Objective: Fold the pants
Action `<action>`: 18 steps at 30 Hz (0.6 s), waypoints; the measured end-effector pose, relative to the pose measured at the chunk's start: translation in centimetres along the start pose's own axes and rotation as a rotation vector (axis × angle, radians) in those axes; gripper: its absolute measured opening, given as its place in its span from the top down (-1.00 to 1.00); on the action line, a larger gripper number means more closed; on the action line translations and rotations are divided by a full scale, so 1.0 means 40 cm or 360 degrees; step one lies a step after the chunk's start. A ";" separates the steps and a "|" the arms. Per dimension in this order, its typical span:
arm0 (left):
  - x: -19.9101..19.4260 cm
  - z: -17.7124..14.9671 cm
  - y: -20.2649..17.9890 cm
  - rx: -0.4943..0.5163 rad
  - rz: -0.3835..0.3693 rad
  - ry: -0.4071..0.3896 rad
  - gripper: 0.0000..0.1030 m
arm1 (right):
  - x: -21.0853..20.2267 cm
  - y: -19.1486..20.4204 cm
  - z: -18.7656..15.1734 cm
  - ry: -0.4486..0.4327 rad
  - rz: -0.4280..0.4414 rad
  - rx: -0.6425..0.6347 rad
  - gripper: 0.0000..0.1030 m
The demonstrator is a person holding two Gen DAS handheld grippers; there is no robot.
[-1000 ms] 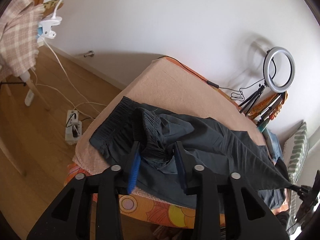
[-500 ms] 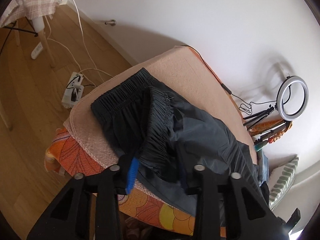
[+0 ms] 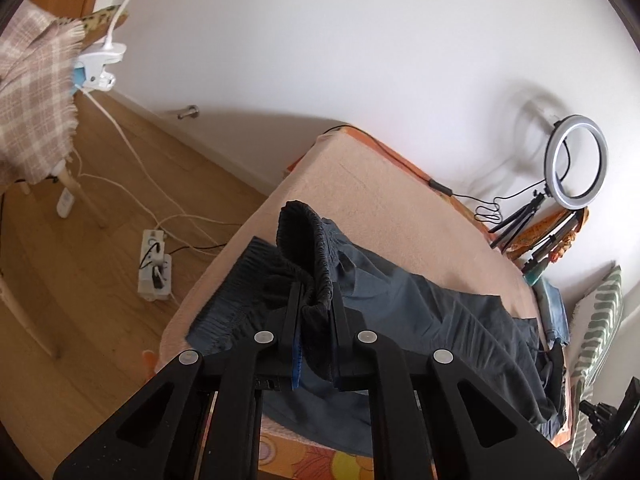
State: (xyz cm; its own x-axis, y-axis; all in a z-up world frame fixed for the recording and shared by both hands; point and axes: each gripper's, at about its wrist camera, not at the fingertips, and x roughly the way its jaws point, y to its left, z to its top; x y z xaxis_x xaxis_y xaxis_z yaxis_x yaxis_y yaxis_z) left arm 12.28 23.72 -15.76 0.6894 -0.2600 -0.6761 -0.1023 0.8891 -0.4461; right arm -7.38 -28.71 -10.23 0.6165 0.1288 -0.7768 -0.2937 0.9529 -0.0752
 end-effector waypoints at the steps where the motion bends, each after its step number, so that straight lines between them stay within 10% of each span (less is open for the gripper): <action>1: 0.016 -0.010 0.021 -0.0015 0.0036 0.0040 0.83 | 0.005 0.008 -0.001 0.0005 -0.0002 -0.0015 0.93; 12: 0.012 -0.050 0.080 -0.0041 0.0164 0.0087 0.50 | 0.025 -0.072 -0.011 -0.0008 0.0053 0.0319 0.92; 15: -0.024 -0.032 0.033 0.0003 0.0154 0.0017 0.43 | 0.009 -0.111 -0.030 -0.0036 0.0033 0.0468 0.32; 16: -0.036 -0.028 0.009 0.0042 0.0150 -0.0007 0.41 | 0.002 -0.125 -0.040 -0.0046 0.0007 0.0521 -0.17; 18: -0.058 -0.023 -0.054 0.0133 0.0099 -0.0040 0.31 | -0.017 -0.153 -0.058 -0.0092 -0.0035 0.0611 -0.38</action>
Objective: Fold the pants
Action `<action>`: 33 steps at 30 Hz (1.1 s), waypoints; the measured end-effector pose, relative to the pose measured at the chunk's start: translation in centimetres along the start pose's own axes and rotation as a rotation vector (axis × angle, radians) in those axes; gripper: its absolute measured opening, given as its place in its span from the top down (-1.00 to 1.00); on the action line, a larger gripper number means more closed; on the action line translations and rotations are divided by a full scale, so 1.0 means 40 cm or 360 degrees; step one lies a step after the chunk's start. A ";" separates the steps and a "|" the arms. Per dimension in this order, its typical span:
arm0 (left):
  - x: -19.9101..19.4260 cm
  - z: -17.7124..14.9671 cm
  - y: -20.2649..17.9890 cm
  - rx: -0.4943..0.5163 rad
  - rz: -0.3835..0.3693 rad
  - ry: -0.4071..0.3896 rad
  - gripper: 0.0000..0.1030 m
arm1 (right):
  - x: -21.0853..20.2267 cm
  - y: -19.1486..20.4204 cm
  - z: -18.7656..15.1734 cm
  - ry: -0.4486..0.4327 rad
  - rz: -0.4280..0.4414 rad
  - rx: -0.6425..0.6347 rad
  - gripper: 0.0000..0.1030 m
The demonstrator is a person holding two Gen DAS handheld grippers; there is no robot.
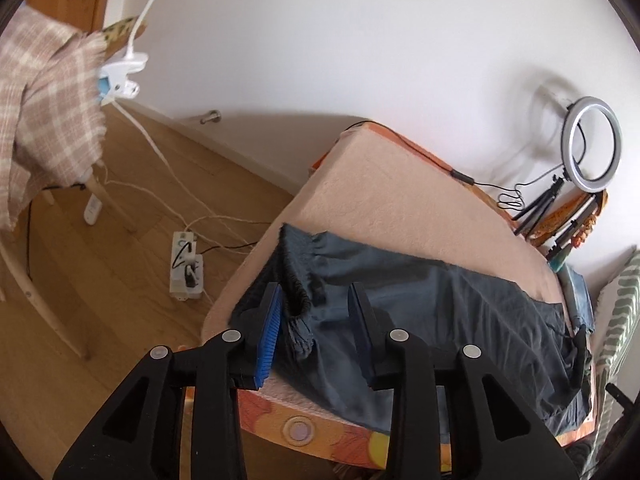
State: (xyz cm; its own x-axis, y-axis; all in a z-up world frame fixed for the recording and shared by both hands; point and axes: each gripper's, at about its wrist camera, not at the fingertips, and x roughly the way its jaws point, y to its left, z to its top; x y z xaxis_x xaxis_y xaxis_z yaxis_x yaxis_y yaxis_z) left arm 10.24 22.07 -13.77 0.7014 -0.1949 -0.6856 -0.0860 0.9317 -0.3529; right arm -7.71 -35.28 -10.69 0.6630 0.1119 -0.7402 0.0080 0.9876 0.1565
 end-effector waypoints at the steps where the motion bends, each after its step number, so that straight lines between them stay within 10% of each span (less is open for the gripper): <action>1: -0.008 0.005 -0.035 0.0051 -0.0044 -0.0007 0.26 | -0.009 -0.018 -0.004 -0.0017 -0.0006 0.0045 -0.38; 20: 0.060 -0.075 -0.816 0.0770 -0.0946 0.0330 -0.14 | -0.177 -0.285 -0.085 -0.0216 -0.0311 0.0585 -0.72; 33: 0.243 -0.292 -1.251 0.0948 -0.1191 0.0723 -0.14 | -0.203 -0.371 -0.089 -0.0239 -0.0238 0.0675 -0.72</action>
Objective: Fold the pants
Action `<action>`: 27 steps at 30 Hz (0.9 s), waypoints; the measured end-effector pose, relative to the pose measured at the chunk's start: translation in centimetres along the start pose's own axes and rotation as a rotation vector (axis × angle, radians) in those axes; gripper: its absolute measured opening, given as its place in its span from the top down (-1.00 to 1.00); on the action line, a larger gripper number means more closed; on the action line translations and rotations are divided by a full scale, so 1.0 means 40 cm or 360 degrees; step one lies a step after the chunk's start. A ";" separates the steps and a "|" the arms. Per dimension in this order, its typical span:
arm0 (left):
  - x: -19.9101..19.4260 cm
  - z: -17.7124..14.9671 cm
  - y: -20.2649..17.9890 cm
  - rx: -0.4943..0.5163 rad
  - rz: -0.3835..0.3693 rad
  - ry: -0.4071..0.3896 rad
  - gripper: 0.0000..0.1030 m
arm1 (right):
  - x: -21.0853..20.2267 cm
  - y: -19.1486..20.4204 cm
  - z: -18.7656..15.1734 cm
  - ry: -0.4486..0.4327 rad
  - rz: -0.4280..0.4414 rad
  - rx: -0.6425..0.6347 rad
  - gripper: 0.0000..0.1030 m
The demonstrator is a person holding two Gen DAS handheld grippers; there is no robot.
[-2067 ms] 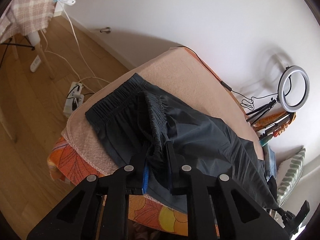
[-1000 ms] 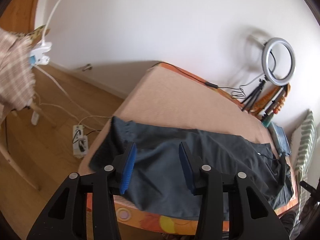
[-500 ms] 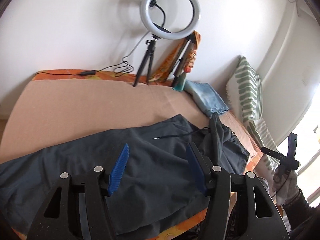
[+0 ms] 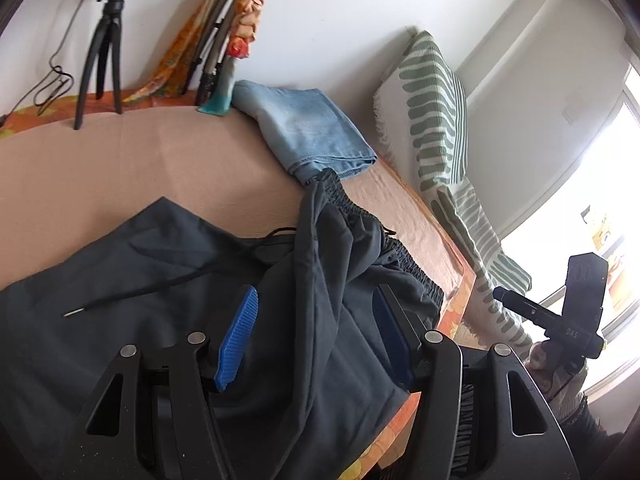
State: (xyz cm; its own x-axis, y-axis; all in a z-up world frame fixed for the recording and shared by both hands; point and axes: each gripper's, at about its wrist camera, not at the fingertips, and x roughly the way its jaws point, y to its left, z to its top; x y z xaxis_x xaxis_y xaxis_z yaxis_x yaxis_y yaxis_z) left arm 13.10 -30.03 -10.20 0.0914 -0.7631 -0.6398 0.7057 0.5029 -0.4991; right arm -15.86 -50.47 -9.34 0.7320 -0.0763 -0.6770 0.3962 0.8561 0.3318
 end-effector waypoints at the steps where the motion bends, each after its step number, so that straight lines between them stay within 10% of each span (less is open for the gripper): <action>1: 0.033 0.007 -0.017 0.0034 -0.0001 0.0029 -0.14 | 0.006 -0.004 0.002 0.0013 0.0005 0.0000 -0.72; 13: 0.288 0.057 -0.017 0.0121 0.0177 0.0192 -0.14 | 0.062 -0.076 0.019 0.0109 0.0091 0.0134 -0.51; 17: 0.319 0.053 -0.001 0.0068 0.0053 0.0159 0.87 | 0.082 -0.092 0.029 0.0125 0.0078 0.0159 -0.45; 27: 0.274 0.027 -0.166 0.0411 -0.0139 0.0089 0.91 | 0.122 -0.130 0.060 0.0146 0.0097 0.0226 -0.42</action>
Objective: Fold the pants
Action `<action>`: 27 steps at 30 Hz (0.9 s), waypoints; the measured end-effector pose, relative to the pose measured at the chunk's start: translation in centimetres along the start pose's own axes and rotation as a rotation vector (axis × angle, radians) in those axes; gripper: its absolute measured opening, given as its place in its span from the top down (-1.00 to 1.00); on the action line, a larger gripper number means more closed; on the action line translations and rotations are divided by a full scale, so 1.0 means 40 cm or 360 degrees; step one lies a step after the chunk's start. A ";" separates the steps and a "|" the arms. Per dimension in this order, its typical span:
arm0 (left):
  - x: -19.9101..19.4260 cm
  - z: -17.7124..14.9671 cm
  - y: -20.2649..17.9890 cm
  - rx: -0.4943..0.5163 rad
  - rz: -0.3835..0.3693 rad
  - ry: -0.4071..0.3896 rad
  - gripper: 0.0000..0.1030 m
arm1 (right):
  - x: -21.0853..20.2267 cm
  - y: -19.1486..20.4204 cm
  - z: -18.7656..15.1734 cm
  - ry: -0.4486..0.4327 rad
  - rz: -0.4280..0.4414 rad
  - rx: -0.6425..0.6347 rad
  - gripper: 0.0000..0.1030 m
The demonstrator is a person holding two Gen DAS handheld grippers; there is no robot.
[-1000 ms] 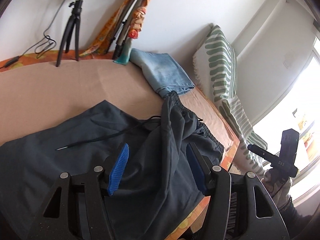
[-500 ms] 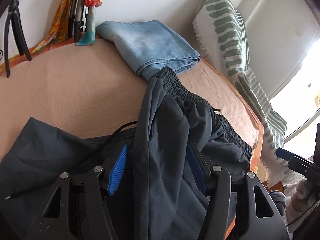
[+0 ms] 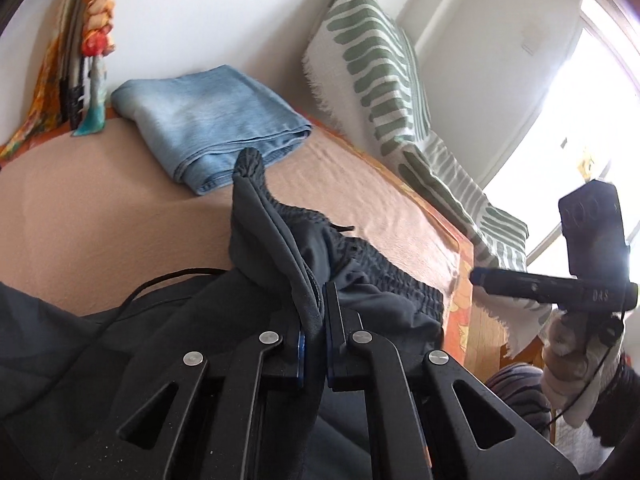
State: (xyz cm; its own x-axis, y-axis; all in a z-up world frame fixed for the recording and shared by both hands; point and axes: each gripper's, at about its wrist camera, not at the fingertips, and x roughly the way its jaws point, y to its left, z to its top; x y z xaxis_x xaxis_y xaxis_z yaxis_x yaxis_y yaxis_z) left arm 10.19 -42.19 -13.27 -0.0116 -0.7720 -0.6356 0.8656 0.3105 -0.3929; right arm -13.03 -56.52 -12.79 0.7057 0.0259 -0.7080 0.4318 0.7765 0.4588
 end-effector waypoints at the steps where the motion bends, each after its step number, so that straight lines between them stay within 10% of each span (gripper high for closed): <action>1: 0.001 -0.008 -0.026 0.0058 -0.0010 0.0020 0.91 | 0.002 -0.001 0.006 0.0002 0.0020 0.0014 -0.42; 11: 0.040 -0.094 -0.101 0.0203 0.0011 0.0127 0.91 | 0.112 0.058 0.106 0.0103 0.0194 0.0027 -0.39; 21: 0.034 -0.120 -0.101 0.0184 0.0015 0.0084 0.91 | 0.333 0.219 0.216 0.0307 -0.0061 -0.0226 -0.23; 27: 0.035 -0.124 -0.102 0.0215 0.0029 0.0099 0.91 | 0.402 0.188 0.225 0.0398 -0.0106 -0.0142 0.60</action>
State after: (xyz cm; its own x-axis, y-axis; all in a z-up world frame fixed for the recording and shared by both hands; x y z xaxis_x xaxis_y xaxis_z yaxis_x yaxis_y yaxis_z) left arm 4.16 -41.80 -15.85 -0.0225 -0.7295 -0.6836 0.9253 0.2437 -0.2905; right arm 6.62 -55.93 -15.89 0.5120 0.1192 -0.8507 0.4134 0.8339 0.3657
